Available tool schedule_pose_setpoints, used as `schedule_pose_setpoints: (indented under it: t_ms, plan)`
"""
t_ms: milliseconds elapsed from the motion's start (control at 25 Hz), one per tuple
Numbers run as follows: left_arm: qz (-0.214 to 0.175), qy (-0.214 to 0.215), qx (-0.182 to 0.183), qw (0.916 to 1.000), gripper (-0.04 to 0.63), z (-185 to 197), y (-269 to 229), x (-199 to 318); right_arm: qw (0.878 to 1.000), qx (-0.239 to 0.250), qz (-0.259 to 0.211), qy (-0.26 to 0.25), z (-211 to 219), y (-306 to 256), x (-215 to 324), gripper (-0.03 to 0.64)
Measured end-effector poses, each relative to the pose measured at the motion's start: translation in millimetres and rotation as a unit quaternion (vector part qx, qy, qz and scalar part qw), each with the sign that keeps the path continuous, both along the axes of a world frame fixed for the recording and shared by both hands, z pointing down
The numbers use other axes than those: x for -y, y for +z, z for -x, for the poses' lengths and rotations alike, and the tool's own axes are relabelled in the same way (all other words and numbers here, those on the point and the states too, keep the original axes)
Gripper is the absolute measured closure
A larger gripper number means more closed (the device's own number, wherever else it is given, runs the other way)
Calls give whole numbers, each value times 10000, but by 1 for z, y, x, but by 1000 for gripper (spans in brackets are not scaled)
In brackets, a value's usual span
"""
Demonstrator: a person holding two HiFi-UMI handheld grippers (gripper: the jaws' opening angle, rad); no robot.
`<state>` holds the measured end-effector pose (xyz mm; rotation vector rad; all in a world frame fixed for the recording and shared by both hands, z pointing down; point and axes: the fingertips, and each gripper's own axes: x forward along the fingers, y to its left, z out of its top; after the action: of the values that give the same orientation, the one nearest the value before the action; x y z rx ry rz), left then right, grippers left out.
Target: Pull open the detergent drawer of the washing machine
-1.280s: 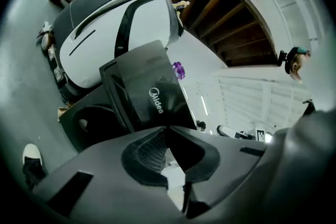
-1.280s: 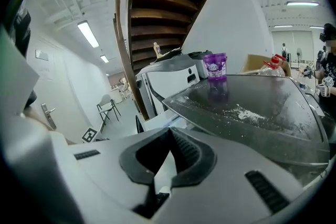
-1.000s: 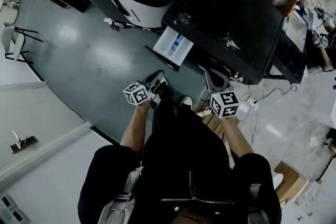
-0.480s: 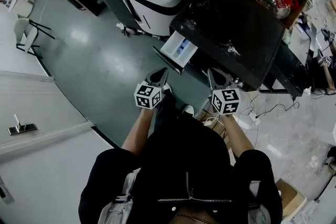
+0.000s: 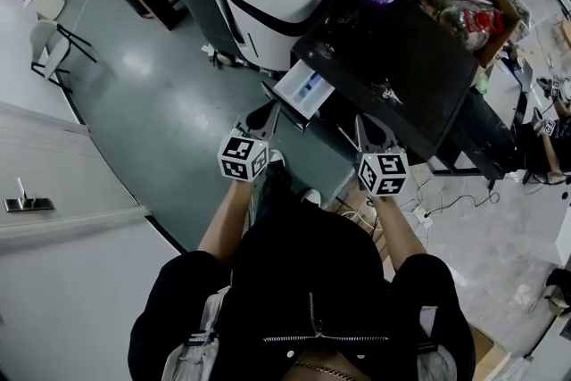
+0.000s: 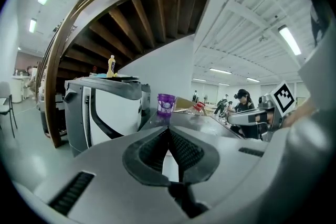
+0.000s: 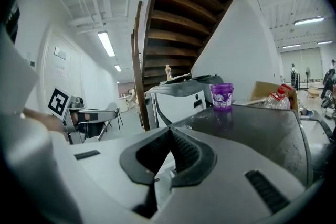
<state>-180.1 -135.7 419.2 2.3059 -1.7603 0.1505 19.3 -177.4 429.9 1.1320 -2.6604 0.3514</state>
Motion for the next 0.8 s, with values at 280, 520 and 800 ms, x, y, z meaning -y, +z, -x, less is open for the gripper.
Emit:
schedule_pose_setpoints:
  t_ms: [280,520,800]
  plan:
    - [-270,83,171,9995,574,-4,-27,-1,9992,75,-380,93,-2,-23,3,614]
    - [-218,76,209,9995,574,-4,-25,-3,9986,41,-516,110,-6,-25,3,614]
    - [-328,98,239,9991,574,-9,-29,-1,9984,36,-540,142,-14,-29,9,614]
